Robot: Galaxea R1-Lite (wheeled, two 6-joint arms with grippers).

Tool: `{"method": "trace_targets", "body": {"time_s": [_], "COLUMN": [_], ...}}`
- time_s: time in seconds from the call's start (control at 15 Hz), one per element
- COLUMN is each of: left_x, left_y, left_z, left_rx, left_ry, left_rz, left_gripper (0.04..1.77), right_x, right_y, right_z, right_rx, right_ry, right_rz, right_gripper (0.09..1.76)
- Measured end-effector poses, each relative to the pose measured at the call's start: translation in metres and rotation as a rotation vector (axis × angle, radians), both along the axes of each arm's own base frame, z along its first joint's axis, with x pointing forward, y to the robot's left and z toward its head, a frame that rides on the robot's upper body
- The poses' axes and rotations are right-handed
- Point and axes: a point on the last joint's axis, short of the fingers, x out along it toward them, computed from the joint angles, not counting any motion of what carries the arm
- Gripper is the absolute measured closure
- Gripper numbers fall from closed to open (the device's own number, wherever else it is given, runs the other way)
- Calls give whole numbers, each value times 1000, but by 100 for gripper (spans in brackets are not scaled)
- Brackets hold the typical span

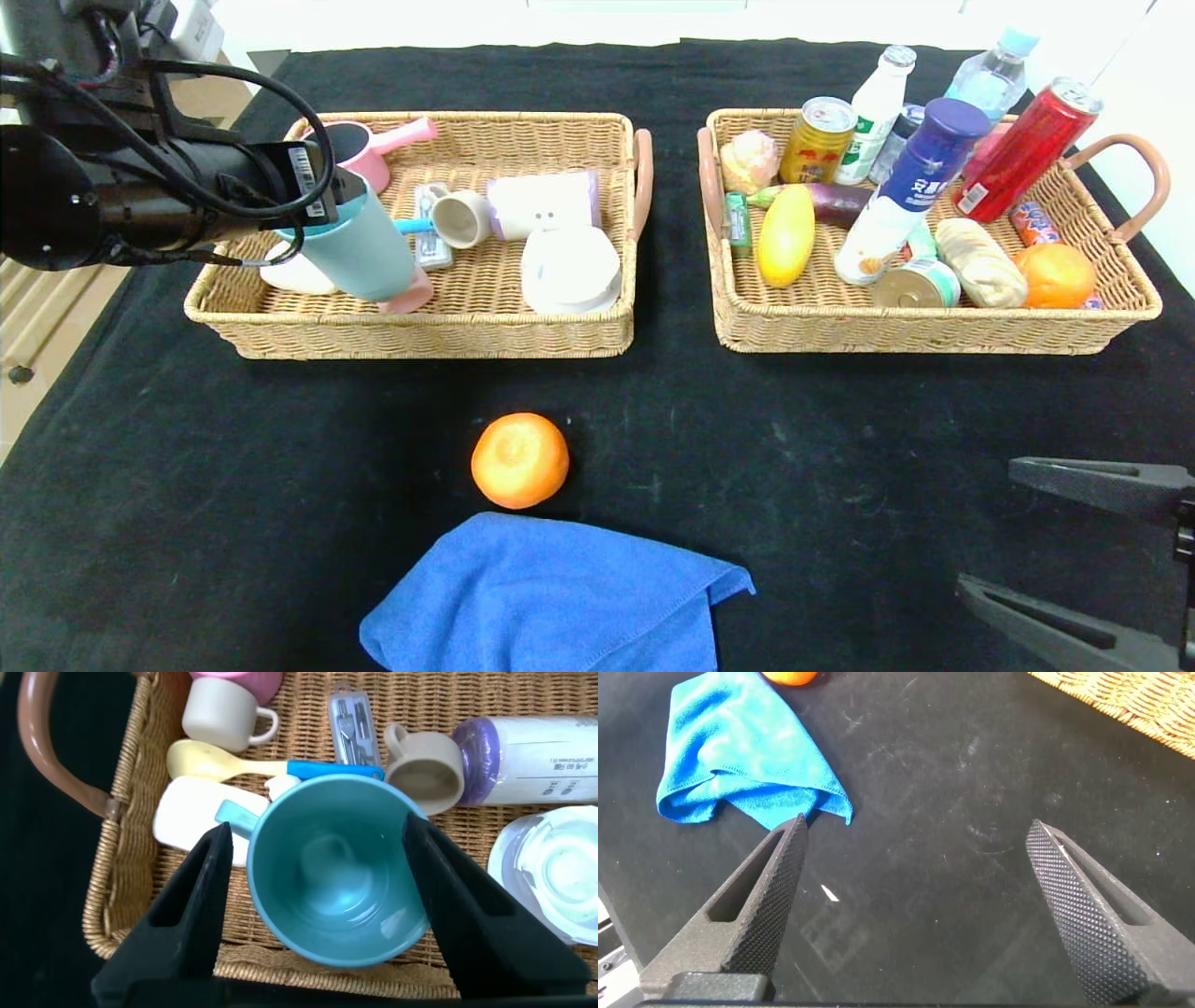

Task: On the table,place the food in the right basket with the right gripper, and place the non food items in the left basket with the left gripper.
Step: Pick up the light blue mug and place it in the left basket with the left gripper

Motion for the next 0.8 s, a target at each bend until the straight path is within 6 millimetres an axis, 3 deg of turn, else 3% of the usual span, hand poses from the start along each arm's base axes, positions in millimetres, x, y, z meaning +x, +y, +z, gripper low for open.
{"method": "trace_targets", "body": {"time_s": [0.47,0.8], "left_x": [-32,-72], "left_y": [-4,-33], "left_z": [14,4], "left_rx": [29,70], "left_ry": [10,136], "left_rz": [-46,-225], "left_gripper": [25,18], "right_x": [0,0], "right_y": [0,0], "right_z": [-1,-2], "right_rx": [-3,-4], "right_ry": [5,6], "right_rz": [1,2], "right_gripper": [14,14]}}
